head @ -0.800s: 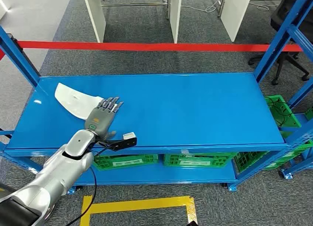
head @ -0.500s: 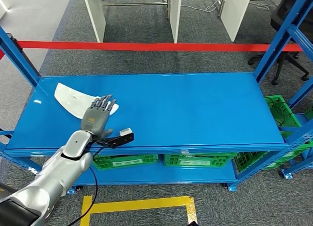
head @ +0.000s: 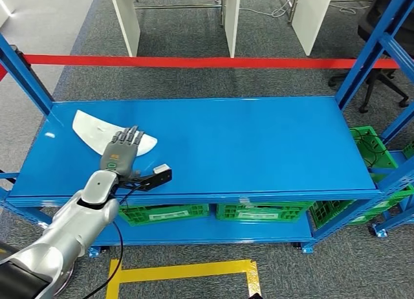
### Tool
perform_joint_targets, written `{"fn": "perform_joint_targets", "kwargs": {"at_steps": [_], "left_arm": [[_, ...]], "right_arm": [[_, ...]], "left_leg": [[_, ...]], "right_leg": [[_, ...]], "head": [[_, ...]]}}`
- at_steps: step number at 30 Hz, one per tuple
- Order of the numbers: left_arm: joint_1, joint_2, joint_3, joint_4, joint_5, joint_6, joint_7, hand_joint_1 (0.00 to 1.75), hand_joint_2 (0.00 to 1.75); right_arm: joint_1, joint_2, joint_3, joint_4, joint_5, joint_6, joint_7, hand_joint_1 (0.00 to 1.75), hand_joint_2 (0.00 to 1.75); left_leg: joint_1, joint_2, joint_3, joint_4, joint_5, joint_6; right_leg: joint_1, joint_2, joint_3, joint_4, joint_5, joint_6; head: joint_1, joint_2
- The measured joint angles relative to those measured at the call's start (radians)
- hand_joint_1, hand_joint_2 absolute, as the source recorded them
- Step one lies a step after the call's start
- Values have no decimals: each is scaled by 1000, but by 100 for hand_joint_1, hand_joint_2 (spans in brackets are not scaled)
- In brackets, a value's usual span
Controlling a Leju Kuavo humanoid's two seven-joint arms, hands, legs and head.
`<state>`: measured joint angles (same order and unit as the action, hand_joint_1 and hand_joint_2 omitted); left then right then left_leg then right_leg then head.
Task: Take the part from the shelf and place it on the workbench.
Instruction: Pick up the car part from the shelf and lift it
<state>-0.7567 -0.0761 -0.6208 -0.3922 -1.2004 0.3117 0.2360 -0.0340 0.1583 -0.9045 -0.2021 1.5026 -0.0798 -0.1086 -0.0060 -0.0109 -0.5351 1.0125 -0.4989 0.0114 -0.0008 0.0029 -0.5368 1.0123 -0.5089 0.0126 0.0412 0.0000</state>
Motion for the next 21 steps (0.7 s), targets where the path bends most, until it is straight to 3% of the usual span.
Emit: {"fn": "perform_joint_targets", "kwargs": {"at_steps": [2, 3, 6, 7, 13, 21], "left_arm": [[0, 3, 3, 0, 0, -8, 2, 0, 175], [0, 4, 5, 0, -1, -10, 2, 9, 175], [0, 6, 8, 0, 0, -21, 3, 140, 175], [0, 7, 9, 0, 1, -30, 1, 175, 175], [5, 8, 22, 1, 17, -81, -41, 175, 175], [15, 10, 36, 3, 21, -77, -82, 175, 175]], "right_arm": [[0, 0, 0, 0, 0, 0, 1, 0, 0], [0, 0, 0, 0, 0, 0, 2, 0, 0], [0, 0, 0, 0, 0, 0, 4, 0, 0], [0, 0, 0, 0, 0, 0, 4, 0, 0], [1, 0, 0, 0, 0, 1, 7, 0, 0], [1, 0, 0, 0, 0, 1, 7, 0, 0]], "left_leg": [[0, 0, 0, 0, 0, 0], [0, 0, 1, 0, 0, 0], [0, 0, 1, 0, 0, 0], [0, 0, 1, 0, 0, 0], [0, 0, 1, 0, 1, 0], [0, 0, 1, 0, 1, 0]], "right_leg": [[0, 0, 0, 0, 0, 0], [0, 0, 1, 0, 0, 0], [0, 0, 1, 0, 0, 0], [0, 0, 1, 0, 0, 0], [0, 0, 1, 0, 0, 0], [0, -1, 1, 0, 0, 0]], "head": [[0, 0], [0, 0], [0, 0], [0, 0], [0, 0], [0, 0]]}}
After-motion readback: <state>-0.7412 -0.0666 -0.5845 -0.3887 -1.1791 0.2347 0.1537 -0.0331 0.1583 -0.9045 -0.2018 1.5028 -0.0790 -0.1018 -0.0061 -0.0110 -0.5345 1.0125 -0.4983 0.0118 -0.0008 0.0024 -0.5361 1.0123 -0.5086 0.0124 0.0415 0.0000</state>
